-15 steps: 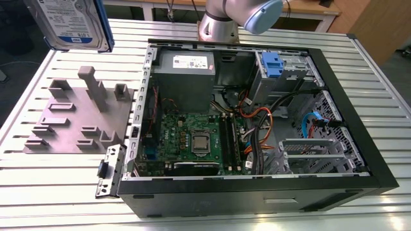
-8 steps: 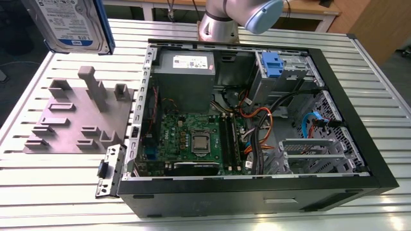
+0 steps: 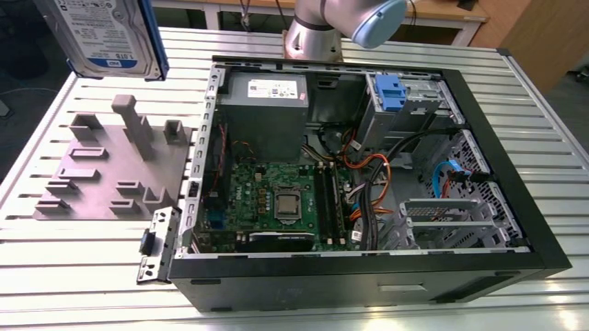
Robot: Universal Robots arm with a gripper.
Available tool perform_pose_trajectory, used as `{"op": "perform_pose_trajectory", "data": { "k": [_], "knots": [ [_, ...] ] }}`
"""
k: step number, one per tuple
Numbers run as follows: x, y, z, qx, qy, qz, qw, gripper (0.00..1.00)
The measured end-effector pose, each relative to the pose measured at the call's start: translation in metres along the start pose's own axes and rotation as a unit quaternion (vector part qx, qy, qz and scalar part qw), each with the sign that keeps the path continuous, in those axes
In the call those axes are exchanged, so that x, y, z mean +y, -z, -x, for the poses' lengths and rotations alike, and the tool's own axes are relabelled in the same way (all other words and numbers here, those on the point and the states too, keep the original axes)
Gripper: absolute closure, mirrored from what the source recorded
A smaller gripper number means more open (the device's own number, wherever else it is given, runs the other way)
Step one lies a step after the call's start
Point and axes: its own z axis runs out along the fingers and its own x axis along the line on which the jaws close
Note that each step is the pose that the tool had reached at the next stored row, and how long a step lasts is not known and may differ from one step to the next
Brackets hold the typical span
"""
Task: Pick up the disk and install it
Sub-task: 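Pick up the disk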
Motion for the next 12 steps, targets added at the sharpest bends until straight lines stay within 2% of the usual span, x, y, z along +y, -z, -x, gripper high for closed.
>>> {"op": "perform_pose_trajectory", "data": {
  "k": [12],
  "knots": [
    [-0.0116, 0.0001, 0.0000, 0.0000, 0.000, -0.0001, 1.00000, 0.64]
  ]
}}
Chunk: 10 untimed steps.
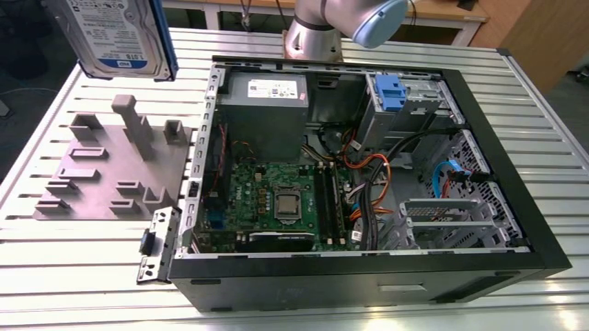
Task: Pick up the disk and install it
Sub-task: 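Pick up the disk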
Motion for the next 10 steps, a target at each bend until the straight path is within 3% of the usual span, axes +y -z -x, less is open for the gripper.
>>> {"op": "perform_pose_trajectory", "data": {
  "k": [5, 10],
  "knots": [
    [-0.0011, 0.0002, -0.0010, 0.0001, 0.000, 0.0001, 1.00000, 0.64],
    [-0.0011, 0.0003, -0.0100, 0.0001, 0.000, 0.0001, 1.00000, 0.64]
  ]
}}
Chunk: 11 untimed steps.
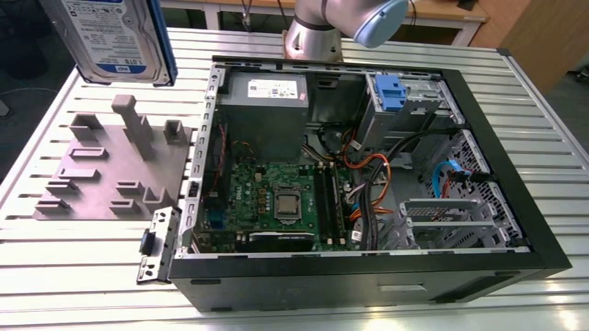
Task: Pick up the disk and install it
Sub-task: 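Pick up the disk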
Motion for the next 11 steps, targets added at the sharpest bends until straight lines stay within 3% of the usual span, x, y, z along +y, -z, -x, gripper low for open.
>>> {"op": "perform_pose_trajectory", "data": {
  "k": [4, 11],
  "knots": [
    [-0.0004, 0.0001, -0.0061, 0.0000, 0.000, -0.0001, 1.00000, 0.64],
    [-0.0056, 0.0002, -0.0085, 0.0000, 0.000, 0.0000, 1.00000, 0.64]
  ]
}}
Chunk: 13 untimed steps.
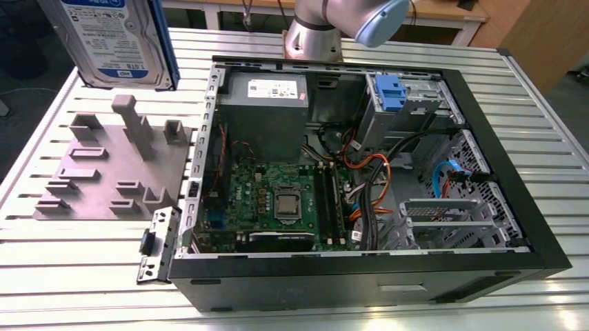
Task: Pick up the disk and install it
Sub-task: 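Pick up the disk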
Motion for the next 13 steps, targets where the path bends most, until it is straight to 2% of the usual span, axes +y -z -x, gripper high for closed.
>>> {"op": "perform_pose_trajectory", "data": {
  "k": [5, 13],
  "knots": [
    [-0.0044, 0.0001, 0.0000, 0.0000, 0.000, 0.0000, 1.00000, 0.64],
    [-0.0064, 0.0001, 0.0000, 0.0000, 0.000, 0.0000, 1.00000, 0.64]
  ]
}}
